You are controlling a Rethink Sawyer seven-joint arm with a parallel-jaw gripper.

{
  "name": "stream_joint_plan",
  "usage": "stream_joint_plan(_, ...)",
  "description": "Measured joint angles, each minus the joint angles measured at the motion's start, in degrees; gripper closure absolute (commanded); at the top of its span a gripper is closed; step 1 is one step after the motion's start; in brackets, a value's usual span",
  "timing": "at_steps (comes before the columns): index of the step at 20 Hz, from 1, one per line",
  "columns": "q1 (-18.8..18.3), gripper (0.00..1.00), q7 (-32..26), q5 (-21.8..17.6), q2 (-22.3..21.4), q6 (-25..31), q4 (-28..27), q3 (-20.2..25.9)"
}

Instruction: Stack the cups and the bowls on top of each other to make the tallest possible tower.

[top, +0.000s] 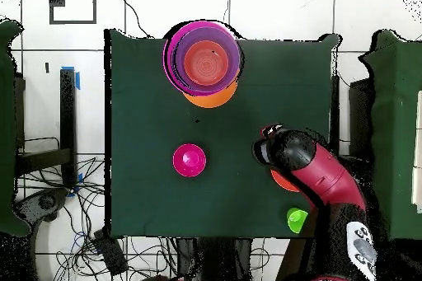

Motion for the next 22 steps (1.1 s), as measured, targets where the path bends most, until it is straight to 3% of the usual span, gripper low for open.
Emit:
stream_joint_plan(11,-4.22,0.0,0.0,-6.04,-2.62,-1.06,3.39,2.07)
stream_joint_plan(22,-9.43,0.0,0.0,-11.24,-6.44,-4.59,10.56,3.43)
